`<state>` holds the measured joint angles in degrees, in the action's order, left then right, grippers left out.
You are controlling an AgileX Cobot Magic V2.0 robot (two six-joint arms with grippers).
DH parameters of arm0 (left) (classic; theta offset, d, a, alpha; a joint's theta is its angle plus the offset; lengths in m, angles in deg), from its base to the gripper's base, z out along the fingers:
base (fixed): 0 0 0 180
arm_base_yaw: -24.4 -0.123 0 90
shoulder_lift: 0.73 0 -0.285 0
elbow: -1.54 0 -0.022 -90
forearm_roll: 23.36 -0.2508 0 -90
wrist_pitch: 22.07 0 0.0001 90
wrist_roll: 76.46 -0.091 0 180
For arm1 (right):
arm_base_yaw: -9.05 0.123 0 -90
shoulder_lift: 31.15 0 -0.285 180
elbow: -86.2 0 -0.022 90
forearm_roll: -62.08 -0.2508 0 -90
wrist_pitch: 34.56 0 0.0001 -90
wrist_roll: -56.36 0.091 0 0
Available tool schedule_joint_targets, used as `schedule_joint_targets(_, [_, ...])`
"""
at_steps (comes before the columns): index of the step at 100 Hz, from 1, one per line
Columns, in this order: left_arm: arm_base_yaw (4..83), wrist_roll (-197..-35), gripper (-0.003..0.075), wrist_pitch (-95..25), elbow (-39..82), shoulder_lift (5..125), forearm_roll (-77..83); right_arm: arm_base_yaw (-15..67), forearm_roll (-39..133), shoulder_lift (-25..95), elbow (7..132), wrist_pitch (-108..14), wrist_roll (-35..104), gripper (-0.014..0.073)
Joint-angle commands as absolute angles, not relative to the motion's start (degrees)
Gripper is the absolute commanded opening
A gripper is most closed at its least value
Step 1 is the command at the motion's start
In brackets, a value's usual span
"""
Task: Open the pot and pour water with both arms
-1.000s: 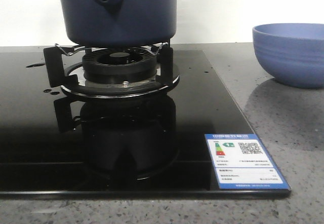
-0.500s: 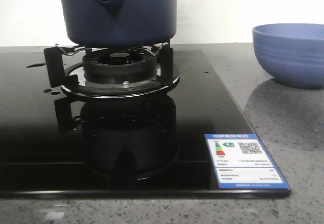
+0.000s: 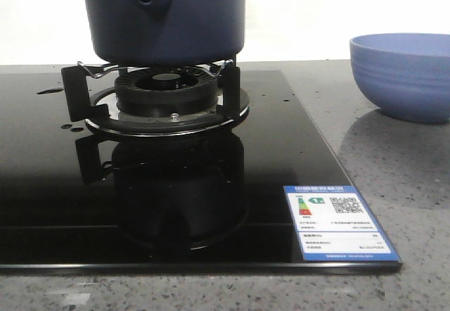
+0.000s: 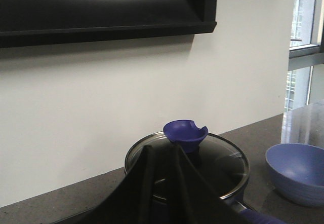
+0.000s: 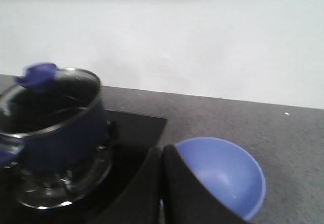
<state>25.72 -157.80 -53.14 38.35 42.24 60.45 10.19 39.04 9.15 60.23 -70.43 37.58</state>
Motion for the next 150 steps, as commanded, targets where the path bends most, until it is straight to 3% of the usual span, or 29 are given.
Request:
schedule_joint_targets(1, [26.91,-157.26,0.0020,-51.69,39.33,38.25,63.42,10.28,39.29,3.89,53.49,-58.82,34.52,-0.0050])
schedule_joint_targets(26, [32.82,-152.54,0.0020,-48.92,43.98,27.23,52.06,10.28,40.90,-7.46,42.03,-52.59,29.90,-0.0050])
schedule_joint_targets(57, [33.05,-144.95,-0.0002,-37.70,50.96,17.81,47.67,10.28,40.98,-13.67,39.73,-53.97,29.90,-0.0051])
schedule_joint_targets(150, [33.05,-145.19,-0.0013,-37.62,51.89,17.13,47.18,10.28,40.98,-13.66,39.73,-53.73,29.90,-0.0051])
